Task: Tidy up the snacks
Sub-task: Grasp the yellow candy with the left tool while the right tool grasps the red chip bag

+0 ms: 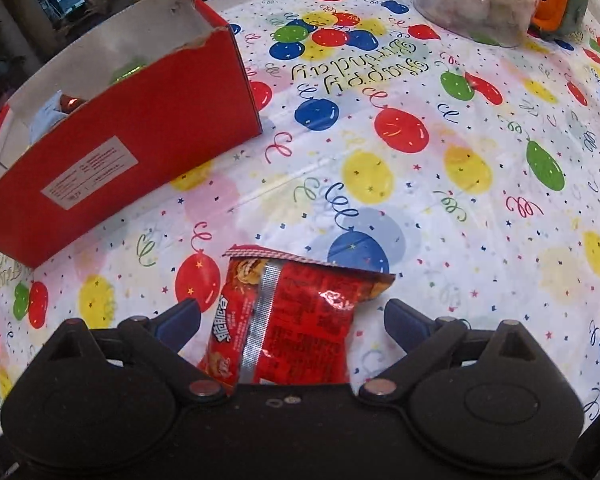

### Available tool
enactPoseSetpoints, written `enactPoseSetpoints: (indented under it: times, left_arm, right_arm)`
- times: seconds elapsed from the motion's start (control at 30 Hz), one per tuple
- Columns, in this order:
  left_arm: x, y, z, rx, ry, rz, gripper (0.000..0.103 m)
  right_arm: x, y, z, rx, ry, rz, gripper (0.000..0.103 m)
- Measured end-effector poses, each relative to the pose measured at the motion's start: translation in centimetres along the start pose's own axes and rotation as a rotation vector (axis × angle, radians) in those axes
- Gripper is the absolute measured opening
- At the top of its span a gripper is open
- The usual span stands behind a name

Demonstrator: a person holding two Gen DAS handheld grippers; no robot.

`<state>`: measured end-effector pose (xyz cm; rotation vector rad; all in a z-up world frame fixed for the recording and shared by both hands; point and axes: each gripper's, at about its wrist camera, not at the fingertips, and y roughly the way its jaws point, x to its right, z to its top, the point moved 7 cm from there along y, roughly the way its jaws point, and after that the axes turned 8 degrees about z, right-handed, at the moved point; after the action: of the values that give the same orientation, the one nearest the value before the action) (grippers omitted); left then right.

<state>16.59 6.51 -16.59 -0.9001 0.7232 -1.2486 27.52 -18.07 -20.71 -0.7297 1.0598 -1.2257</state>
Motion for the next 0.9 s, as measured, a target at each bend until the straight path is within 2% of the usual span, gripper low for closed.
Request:
enactPoseSetpoints:
  times: [0.27,0.6,0.9]
  left_arm:
    - [0.9,1.6,-0.6,-0.035,0.101,-0.020,0.080]
    - [1.9,4.3,0.3,-0.089,0.170,-0.086,0.080]
    - [1.2,6.6,0.4,-0.147,0.170,-0.071,0.077]
  right_arm:
    - [-0.3,1.5,0.0,-0.029,-0.024,-0.061,0.098]
    - [-0.6,1.8,0.0,-0.045,-0.090,-0.045,0.093]
    - [-0.8,1.4,-0.3,-0.054,-0.181,-0.030,0.079]
